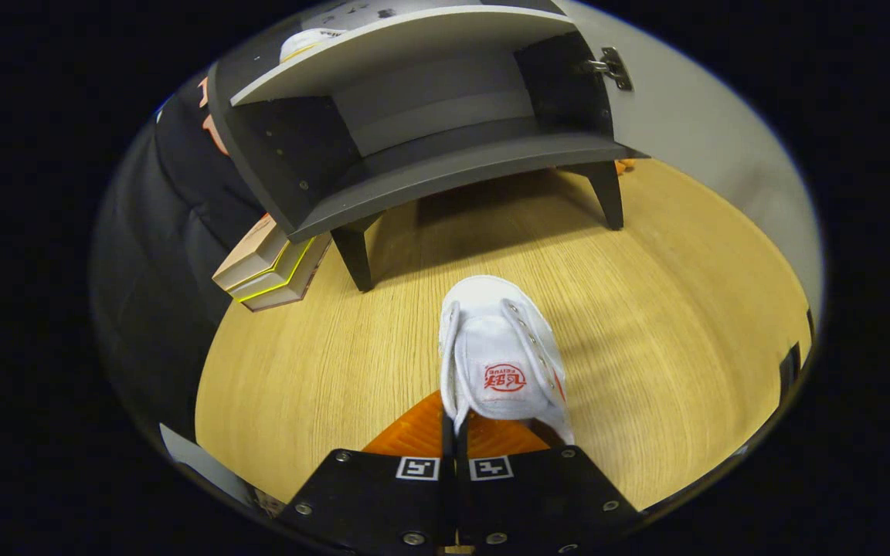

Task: Open the shoe cabinet door, grab the shoes and put them into the shoe cabinet, then close the shoe cabinet door.

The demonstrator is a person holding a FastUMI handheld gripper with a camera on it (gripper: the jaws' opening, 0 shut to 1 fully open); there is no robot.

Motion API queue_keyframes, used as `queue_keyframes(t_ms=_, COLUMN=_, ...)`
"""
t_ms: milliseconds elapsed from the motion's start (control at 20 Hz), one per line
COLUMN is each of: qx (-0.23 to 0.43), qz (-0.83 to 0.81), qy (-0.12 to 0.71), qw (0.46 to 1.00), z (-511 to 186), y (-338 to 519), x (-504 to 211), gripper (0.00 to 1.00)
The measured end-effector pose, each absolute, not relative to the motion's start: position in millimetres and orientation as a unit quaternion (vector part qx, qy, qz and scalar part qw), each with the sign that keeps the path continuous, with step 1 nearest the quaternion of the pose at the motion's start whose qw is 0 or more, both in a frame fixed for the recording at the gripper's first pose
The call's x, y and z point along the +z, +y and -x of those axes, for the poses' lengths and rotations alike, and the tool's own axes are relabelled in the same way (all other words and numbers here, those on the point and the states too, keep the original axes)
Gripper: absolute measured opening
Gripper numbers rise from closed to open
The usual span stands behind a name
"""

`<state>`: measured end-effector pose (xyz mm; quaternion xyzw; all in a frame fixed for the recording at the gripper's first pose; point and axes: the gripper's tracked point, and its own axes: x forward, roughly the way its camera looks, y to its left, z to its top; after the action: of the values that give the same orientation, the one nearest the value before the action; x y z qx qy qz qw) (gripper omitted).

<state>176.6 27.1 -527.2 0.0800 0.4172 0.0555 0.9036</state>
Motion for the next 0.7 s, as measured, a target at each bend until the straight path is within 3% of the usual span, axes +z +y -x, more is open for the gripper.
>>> queue_keyframes(t_ms=350, qx=0.066, qz=-0.035, qy=0.415, qw=0.907, z=-161.5, y=17.8, x=-484.2, gripper=0.00)
queue_keyframes(t_ms=700, qx=0.070, qz=-0.024, qy=0.359, qw=0.930, z=-173.6, y=15.4, x=-381.8, gripper=0.00)
